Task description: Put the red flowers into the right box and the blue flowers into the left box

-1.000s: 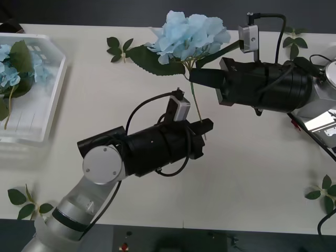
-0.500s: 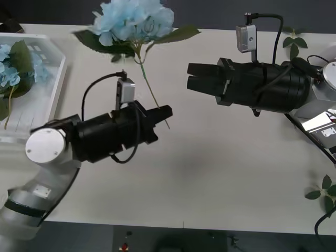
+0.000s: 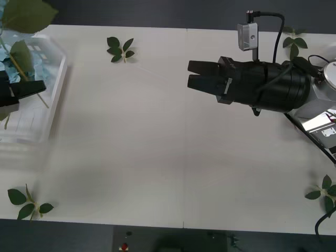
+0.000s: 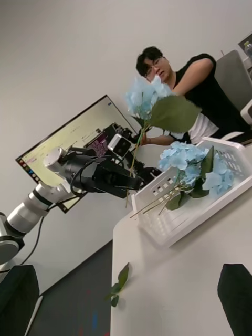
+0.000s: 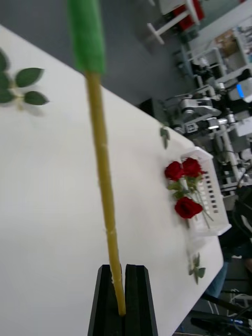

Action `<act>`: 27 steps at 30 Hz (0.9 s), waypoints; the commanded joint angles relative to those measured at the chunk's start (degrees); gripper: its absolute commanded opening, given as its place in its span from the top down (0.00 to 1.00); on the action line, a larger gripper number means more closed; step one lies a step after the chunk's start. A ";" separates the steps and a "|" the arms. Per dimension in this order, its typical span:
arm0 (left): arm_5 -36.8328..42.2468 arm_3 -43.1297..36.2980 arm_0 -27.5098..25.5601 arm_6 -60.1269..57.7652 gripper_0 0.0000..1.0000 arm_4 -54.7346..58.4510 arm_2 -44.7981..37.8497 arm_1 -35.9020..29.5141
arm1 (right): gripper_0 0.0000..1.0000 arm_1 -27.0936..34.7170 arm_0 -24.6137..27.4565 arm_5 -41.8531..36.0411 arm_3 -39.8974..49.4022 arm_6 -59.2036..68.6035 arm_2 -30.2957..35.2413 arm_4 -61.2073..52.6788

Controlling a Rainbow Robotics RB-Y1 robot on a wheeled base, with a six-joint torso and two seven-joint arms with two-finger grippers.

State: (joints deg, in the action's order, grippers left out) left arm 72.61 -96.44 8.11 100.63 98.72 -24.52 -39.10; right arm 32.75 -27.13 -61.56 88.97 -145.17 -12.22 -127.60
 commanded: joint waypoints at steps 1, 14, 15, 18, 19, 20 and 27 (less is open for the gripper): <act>4.47 3.02 1.82 -3.34 1.00 -5.47 -6.51 -3.70 | 0.00 1.79 -0.20 2.06 1.82 2.34 0.71 -0.36; 2.80 2.05 -0.03 -1.93 1.00 -31.05 -17.32 -10.56 | 0.00 16.29 -0.20 8.03 1.82 23.09 0.62 8.60; 2.36 1.87 -0.12 -1.67 1.00 -32.98 -17.49 -10.56 | 0.00 18.14 -0.20 7.59 1.82 24.93 0.62 9.66; 1.04 1.87 -0.38 -1.05 0.97 -35.97 -17.49 -10.47 | 0.00 22.88 -0.20 5.22 2.09 27.66 0.62 11.24; 0.69 1.79 -0.56 -0.88 0.93 -36.15 -17.49 -10.56 | 0.00 23.76 -0.20 4.69 2.17 27.74 0.62 11.24; -0.28 1.79 -1.08 -0.53 0.80 -36.32 -17.49 -10.56 | 0.00 25.78 -0.20 3.20 2.44 27.74 0.53 11.24; -4.15 1.70 -1.87 0.88 0.00 -34.83 -14.68 -10.56 | 0.00 38.18 2.61 -0.05 9.64 27.57 0.44 4.12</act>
State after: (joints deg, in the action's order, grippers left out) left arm 69.51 -92.97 6.79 99.37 62.70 -40.30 -48.14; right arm 65.86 -26.47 -62.19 93.37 -117.69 -12.24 -119.99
